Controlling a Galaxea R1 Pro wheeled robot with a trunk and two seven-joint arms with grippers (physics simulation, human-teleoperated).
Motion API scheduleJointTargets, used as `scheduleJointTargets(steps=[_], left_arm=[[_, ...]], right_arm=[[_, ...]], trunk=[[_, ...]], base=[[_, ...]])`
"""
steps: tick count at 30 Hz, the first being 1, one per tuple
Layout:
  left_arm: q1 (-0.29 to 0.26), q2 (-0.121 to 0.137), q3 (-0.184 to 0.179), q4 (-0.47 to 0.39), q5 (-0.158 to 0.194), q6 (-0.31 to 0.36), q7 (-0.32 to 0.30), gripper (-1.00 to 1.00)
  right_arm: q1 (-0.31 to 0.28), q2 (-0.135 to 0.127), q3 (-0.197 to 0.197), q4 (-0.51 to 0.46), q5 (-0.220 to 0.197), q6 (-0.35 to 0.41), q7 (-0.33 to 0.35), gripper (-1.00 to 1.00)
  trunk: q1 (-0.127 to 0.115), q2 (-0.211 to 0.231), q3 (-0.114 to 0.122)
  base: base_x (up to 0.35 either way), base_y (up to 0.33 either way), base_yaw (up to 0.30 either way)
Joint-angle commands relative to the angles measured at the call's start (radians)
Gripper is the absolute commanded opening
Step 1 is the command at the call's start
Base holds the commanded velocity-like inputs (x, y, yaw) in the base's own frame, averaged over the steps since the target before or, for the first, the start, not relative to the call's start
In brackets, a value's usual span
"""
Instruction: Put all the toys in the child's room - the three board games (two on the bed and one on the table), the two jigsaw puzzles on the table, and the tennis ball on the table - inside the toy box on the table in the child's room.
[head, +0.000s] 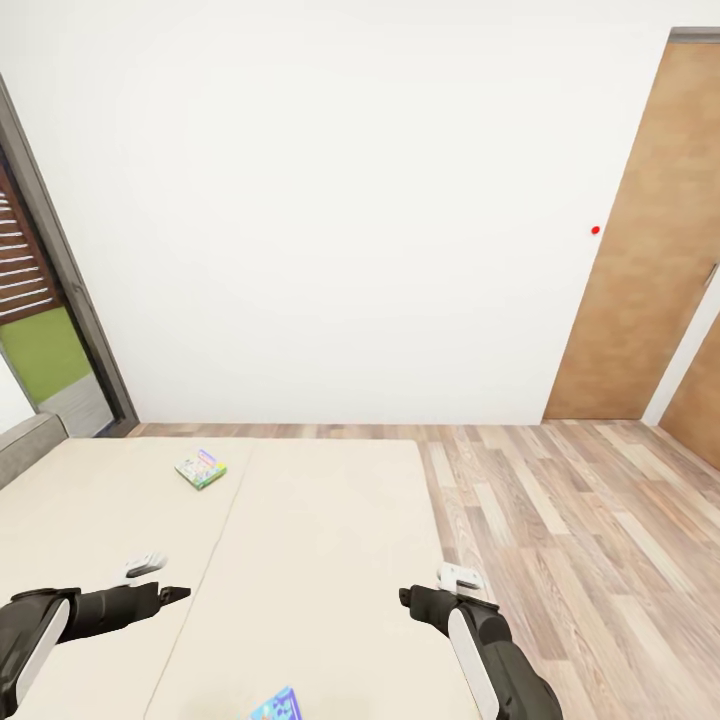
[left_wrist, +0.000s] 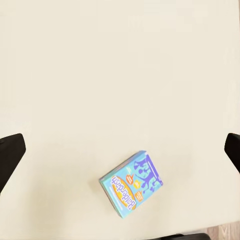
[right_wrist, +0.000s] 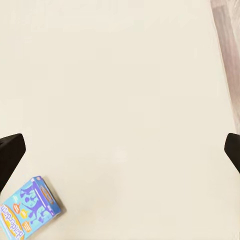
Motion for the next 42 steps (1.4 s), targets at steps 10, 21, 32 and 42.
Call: scheduleJointTargets(steps=[10, 21, 32, 42], left_arm=[[-0.001, 0.000, 0.001, 0.000, 0.007, 0.008, 0.001, 1.00], [-0.001, 0.000, 0.000, 0.000, 0.007, 0.008, 0.001, 1.00], [-0.001, -0.001, -0.001, 0.000, 0.007, 0.008, 0.001, 1.00], [-0.001, -0.001, -0.001, 0.000, 0.007, 0.008, 0.002, 1.00]], right_arm=[[-0.001, 0.000, 0.001, -0.001, -0.010, 0.003, -0.009, 1.00], [-0.001, 0.000, 0.001, -0.001, -0.011, 0.003, -0.009, 1.00], [-0.001, 0.000, 0.000, 0.000, -0.011, 0.004, -0.009, 1.00], [-0.001, 0.000, 0.002, 0.001, -0.009, -0.017, -0.009, 1.00]], trunk=[[0.001, -0.002, -0.002], [0.001, -0.002, -0.002], [0.001, -0.002, -0.002], [0.001, -0.002, -0.002]], base=[[0.028, 0.000, 0.000], [0.086, 0.000, 0.000], [0.012, 0.000, 0.000], [0.001, 0.000, 0.000]])
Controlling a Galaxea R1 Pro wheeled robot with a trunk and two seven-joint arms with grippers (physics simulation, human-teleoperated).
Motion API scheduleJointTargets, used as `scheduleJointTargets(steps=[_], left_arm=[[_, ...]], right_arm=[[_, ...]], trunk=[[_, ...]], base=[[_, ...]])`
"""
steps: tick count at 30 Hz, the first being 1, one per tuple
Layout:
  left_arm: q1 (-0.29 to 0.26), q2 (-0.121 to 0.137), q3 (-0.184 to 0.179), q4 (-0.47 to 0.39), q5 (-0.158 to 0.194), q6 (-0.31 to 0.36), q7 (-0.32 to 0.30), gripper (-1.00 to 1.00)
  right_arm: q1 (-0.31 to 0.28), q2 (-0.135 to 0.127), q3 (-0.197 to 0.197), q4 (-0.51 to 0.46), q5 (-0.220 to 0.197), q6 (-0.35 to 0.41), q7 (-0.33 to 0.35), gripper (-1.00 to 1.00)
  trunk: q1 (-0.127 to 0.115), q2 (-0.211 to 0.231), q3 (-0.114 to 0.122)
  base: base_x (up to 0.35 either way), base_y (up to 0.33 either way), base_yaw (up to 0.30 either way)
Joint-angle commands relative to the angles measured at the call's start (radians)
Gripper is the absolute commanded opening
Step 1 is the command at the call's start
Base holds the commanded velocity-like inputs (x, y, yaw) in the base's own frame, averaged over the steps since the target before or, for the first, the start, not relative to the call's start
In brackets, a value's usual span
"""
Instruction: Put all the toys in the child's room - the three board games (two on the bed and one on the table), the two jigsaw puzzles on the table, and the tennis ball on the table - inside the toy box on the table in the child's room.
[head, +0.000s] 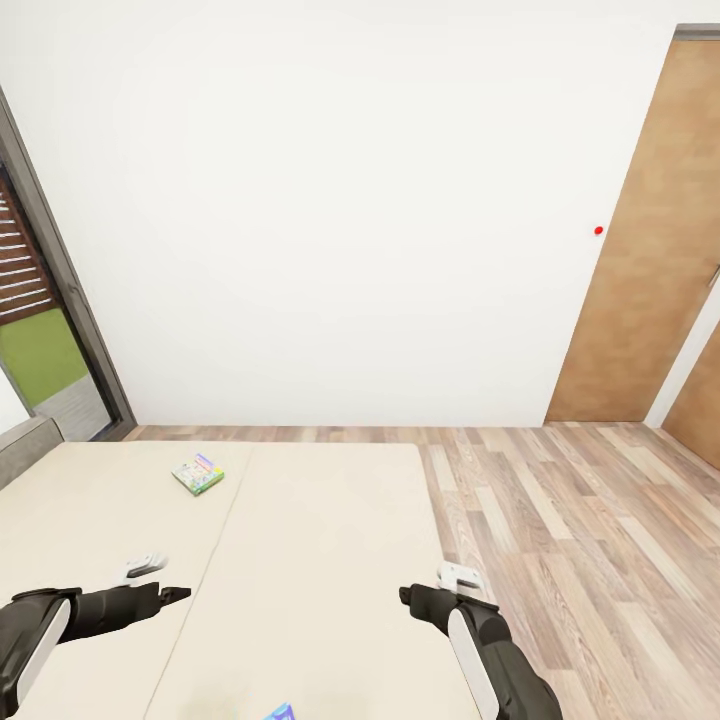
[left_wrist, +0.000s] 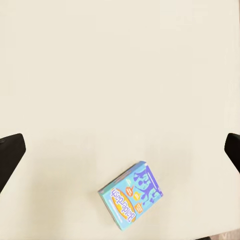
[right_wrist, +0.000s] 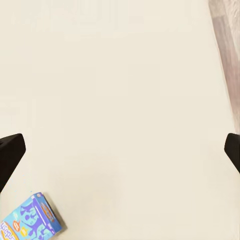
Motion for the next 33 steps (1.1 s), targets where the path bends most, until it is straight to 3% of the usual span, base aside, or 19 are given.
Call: scheduleJointTargets(steps=[1, 8, 21, 33], left_arm=[[-0.007, 0.003, 0.007, -0.006, 0.013, 0.002, 0.007, 1.00], [-0.041, 0.008, 0.038, -0.045, 0.046, -0.037, 0.046, 1.00], [-0.032, -0.066, 0.037, -0.118, 0.034, -0.108, 0.118, 1.00], [-0.031, -0.124, 0.038, -0.132, 0.038, -0.175, 0.186, 1.00]], right_arm=[[-0.007, 0.000, 0.007, -0.007, -0.004, -0.002, -0.015, 1.00], [-0.046, 0.000, 0.019, -0.047, 0.036, -0.042, -0.054, 1.00], [-0.017, 0.000, 0.030, -0.008, 0.110, -0.114, -0.125, 1.00], [-0.015, 0.000, 0.023, 0.037, 0.178, -0.181, -0.123, 1.00]], trunk=[[0.000, -0.002, -0.002], [0.000, -0.002, -0.002], [0.000, -0.002, -0.002], [0.000, -0.002, -0.002]], base=[[0.000, 0.000, 0.000], [0.000, 0.000, 0.000], [0.000, 0.000, 0.000], [0.000, 0.000, 0.000]])
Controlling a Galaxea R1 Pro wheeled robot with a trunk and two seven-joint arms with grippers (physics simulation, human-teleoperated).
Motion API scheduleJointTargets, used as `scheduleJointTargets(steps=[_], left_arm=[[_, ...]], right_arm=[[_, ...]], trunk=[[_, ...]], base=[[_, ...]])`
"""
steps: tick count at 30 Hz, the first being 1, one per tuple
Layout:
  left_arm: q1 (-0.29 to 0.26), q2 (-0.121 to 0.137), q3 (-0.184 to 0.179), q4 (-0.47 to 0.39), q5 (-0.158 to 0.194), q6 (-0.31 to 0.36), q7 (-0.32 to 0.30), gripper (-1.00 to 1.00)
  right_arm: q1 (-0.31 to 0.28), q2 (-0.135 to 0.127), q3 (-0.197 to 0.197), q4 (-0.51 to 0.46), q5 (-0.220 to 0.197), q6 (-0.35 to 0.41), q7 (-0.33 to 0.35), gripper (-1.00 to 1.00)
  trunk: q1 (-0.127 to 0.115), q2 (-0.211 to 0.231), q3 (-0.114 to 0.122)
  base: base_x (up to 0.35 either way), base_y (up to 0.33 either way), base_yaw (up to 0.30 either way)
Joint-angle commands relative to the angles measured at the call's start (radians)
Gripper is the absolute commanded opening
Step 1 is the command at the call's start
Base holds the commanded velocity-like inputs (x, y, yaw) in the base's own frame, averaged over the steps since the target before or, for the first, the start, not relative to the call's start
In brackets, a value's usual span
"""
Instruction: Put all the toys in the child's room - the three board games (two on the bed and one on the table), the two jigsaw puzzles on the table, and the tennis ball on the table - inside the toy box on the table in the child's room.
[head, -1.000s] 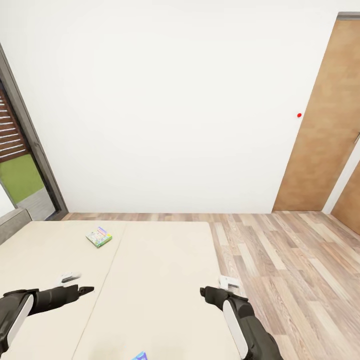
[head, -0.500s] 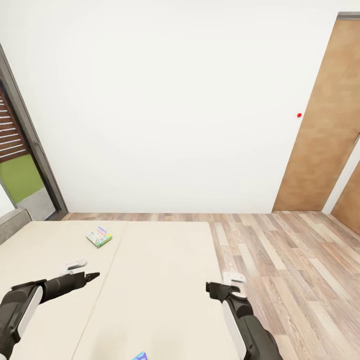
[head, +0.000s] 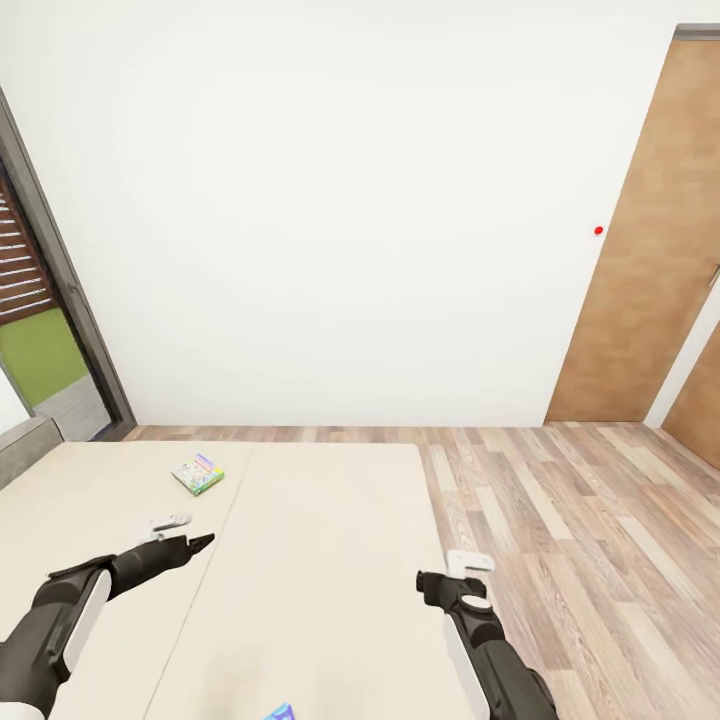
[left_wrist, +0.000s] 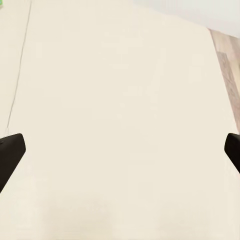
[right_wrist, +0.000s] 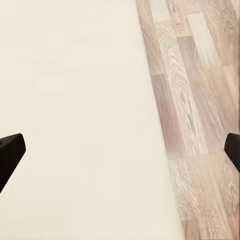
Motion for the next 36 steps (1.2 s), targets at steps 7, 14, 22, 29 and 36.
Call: scheduleJointTargets(steps=[7, 14, 22, 29, 36], left_arm=[[-0.001, -0.040, 0.006, 0.023, 0.009, 0.002, 0.038, 1.00], [-0.001, -0.079, 0.008, 0.028, 0.012, 0.023, 0.078, 1.00], [-0.001, -0.124, 0.011, 0.033, 0.015, 0.068, 0.122, 1.00], [-0.001, -0.160, 0.016, 0.035, 0.040, 0.181, 0.313, 1.00], [-0.001, -0.173, 0.036, 0.087, 0.084, 0.209, 0.316, 1.00]], right_arm=[[0.000, 0.000, 0.000, -0.002, 0.035, -0.035, -0.005, 1.00], [0.000, 0.000, -0.001, -0.002, 0.074, -0.067, -0.005, 1.00], [0.001, 0.000, 0.000, 0.000, 0.094, -0.067, -0.004, 1.00], [0.001, 0.000, -0.001, 0.000, 0.093, -0.066, -0.003, 1.00], [0.001, 0.000, 0.000, 0.001, 0.092, -0.066, -0.002, 1.00]], trunk=[[0.000, -0.002, -0.002], [0.000, -0.002, -0.002], [0.000, -0.002, -0.002], [0.000, -0.002, -0.002], [0.000, -0.002, -0.002]], base=[[0.000, 0.000, 0.000], [0.000, 0.000, 0.000], [0.000, 0.000, 0.000], [0.000, 0.000, 0.000], [0.000, 0.000, 0.000]])
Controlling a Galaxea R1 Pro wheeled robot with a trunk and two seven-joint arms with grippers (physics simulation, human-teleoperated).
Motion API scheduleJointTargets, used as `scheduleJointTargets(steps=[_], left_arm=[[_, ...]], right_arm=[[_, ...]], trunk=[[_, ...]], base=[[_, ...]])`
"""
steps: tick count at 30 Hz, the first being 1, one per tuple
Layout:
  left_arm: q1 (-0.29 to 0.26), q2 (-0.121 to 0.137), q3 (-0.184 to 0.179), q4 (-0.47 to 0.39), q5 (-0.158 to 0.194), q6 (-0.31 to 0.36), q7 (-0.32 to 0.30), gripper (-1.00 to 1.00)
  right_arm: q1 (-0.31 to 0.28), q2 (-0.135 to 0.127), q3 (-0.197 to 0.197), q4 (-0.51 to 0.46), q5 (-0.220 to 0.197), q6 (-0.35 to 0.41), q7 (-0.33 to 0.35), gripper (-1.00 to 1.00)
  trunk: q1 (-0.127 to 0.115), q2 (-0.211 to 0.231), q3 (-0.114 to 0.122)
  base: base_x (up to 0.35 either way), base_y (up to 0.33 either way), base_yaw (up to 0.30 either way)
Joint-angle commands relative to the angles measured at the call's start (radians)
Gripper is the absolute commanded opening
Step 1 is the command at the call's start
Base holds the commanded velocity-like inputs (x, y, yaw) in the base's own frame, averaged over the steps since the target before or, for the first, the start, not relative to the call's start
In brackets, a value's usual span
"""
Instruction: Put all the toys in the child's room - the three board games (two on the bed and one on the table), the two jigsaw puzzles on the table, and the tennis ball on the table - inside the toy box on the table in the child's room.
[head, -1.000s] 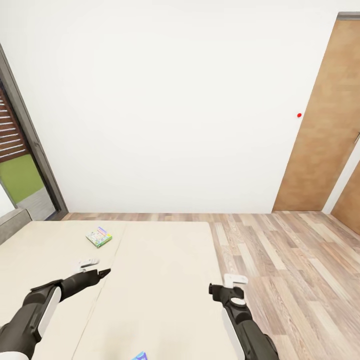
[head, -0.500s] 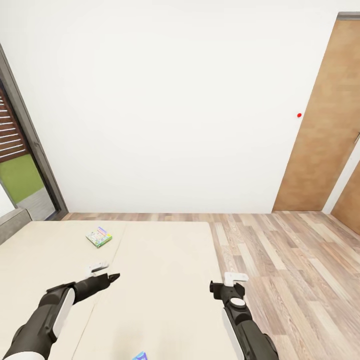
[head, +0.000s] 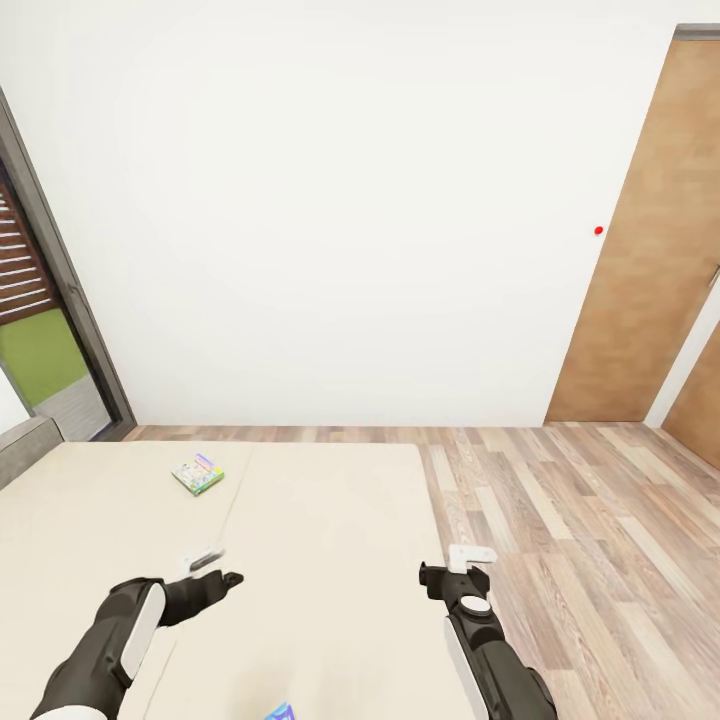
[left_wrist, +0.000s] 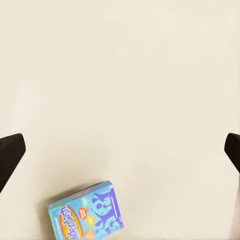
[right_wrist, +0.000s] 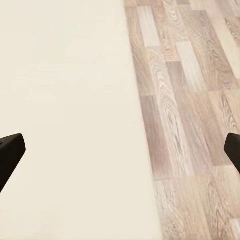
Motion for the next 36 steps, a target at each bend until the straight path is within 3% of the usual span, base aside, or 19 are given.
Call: scheduleJointTargets(steps=[1, 13, 25, 36], left_arm=[[-0.001, -0.001, 0.008, 0.008, 0.000, 0.006, -0.005, 1.00], [-0.001, -0.013, 0.054, 0.060, 0.009, 0.004, 0.000, 1.00], [-0.002, -0.018, 0.159, 0.136, 0.010, -0.001, 0.072, 1.00], [-0.002, -0.086, 0.204, 0.147, 0.010, -0.080, 0.224, 1.00]], right_arm=[[-0.001, 0.000, 0.001, -0.001, 0.004, 0.008, -0.003, 1.00], [-0.001, 0.000, -0.001, 0.000, 0.004, 0.008, 0.038, 1.00], [-0.001, 0.000, -0.002, 0.002, 0.003, 0.008, 0.048, 1.00], [-0.001, 0.000, -0.001, 0.002, 0.003, 0.008, 0.049, 1.00]], trunk=[[0.000, -0.002, -0.002], [0.000, -0.002, -0.002], [0.000, -0.002, -0.002], [0.000, -0.002, -0.002]], base=[[0.000, 0.000, 0.000], [0.000, 0.000, 0.000], [0.000, 0.000, 0.000], [0.000, 0.000, 0.000]])
